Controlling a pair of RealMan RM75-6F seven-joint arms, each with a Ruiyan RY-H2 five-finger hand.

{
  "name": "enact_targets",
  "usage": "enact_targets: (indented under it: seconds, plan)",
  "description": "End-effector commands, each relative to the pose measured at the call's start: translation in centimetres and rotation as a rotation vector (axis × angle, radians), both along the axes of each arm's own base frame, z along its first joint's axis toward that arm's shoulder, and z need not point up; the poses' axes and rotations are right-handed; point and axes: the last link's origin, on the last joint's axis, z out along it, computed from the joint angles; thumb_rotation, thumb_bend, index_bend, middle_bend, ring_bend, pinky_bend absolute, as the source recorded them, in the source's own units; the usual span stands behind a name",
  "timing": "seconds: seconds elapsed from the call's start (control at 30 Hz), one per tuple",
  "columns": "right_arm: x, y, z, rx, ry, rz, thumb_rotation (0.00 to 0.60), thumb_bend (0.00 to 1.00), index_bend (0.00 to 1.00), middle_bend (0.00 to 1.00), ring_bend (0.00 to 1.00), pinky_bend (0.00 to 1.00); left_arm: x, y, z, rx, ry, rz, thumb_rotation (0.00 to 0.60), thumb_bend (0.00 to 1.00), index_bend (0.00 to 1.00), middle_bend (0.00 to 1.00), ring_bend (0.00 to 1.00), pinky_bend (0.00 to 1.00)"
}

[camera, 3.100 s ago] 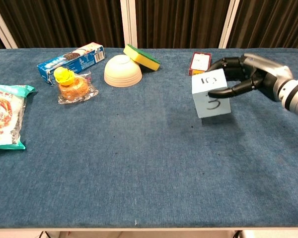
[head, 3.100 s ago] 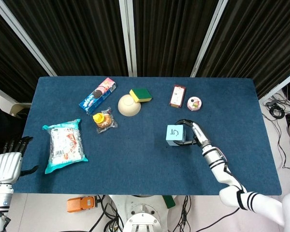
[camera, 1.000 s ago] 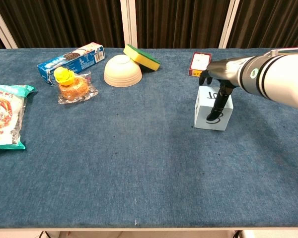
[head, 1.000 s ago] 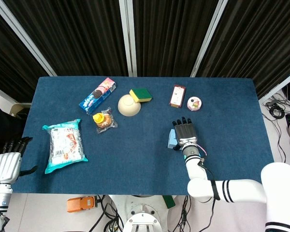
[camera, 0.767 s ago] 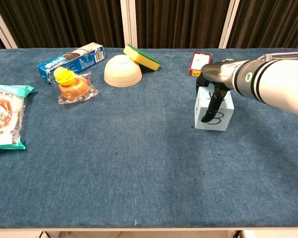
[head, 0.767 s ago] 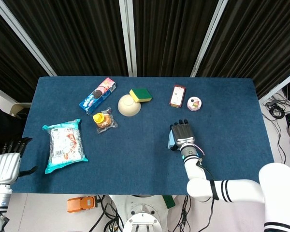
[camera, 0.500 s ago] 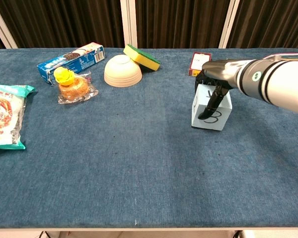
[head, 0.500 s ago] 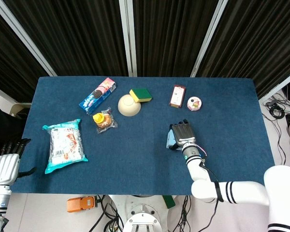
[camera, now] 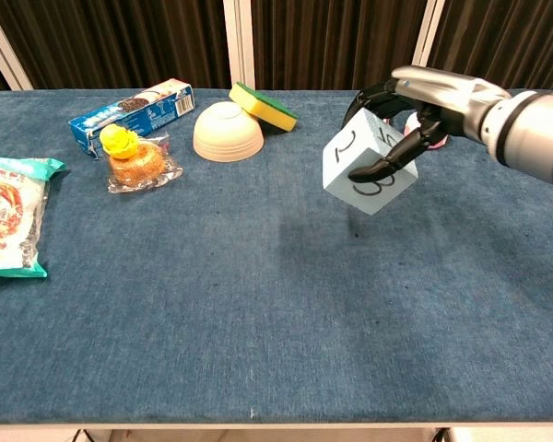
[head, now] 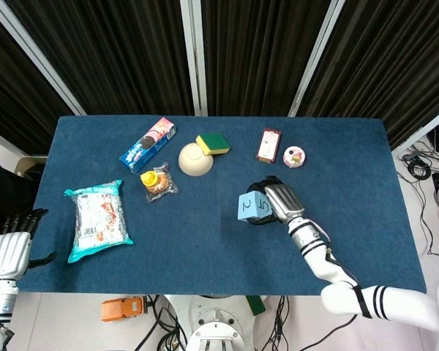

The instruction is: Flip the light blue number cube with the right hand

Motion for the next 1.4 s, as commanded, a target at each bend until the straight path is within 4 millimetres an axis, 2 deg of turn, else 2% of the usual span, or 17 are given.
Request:
enact_targets:
  seconds: [0.03, 0.4, 0.57, 0.77, 0.87, 1.0, 1.13, 1.27, 1.4]
  plan:
    - [-5.5, 0.3, -0.3, 0.028, -0.067, -0.014, 0.555, 0.33, 0.56, 0.47, 0.27, 0.15, 0.3, 0.2, 0.0, -0.002, 0.005, -0.007, 0.600, 0.04, 0.15, 0.14, 0.03, 0.00]
    - [-8.6, -0.9, -3.2, 0.002, -0.264, -0.024, 0.553, 0.33, 0.53, 0.47, 0.25, 0.11, 0.8, 0.4, 0.0, -0.009, 0.012, -0.009, 0.600, 0.04, 0.15, 0.14, 0.03, 0.00]
    - [-9.3, -1.1, -4.6, 0.009, -0.323, -0.043, 0.553, 0.33, 0.51, 0.47, 0.24, 0.11, 0.8, 0.4, 0.1, -0.010, 0.015, -0.009, 0.600, 0.04, 0.15, 0.14, 0.03, 0.00]
    - [-9.9, -1.2, -5.1, -0.001, -0.368, -0.043, 0.551, 0.33, 0.48, 0.47, 0.21, 0.08, 0.8, 0.4, 0.1, -0.011, 0.015, -0.007, 0.600, 0.04, 0.15, 0.14, 0.03, 0.00]
    - [-10.4, -1.2, -5.1, -0.001, -0.364, -0.041, 0.547, 0.33, 0.43, 0.45, 0.17, 0.05, 0.8, 0.5, 0.1, -0.010, 0.014, -0.005, 0.600, 0.04, 0.15, 0.14, 0.03, 0.00]
    - [-11.2, -1.1, -5.0, 0.010, -0.347, -0.050, 0.540, 0.33, 0.27, 0.35, 0.10, 0.03, 0.9, 0.5, 0.0, -0.015, 0.013, -0.006, 0.600, 0.04, 0.15, 0.14, 0.03, 0.00]
    - [-11.8, -0.8, -4.8, 0.008, -0.332, -0.053, 0.539, 0.33, 0.19, 0.29, 0.07, 0.01, 0.9, 0.6, 0.0, -0.015, 0.013, -0.009, 0.600, 0.04, 0.15, 0.14, 0.03, 0.00]
    - [-12.4, -0.4, -4.2, 0.014, -0.322, -0.052, 0.539, 0.33, 0.06, 0.20, 0.01, 0.00, 0.9, 0.6, 0.1, -0.013, 0.015, -0.009, 0.600, 0.04, 0.15, 0.14, 0.03, 0.00]
    - [-12.9, 0.1, -3.3, 0.013, -0.295, -0.037, 0.537, 0.33, 0.00, 0.13, 0.00, 0.00, 0.9, 0.6, 0.1, -0.013, 0.014, -0.012, 0.600, 0.04, 0.15, 0.14, 0.03, 0.00]
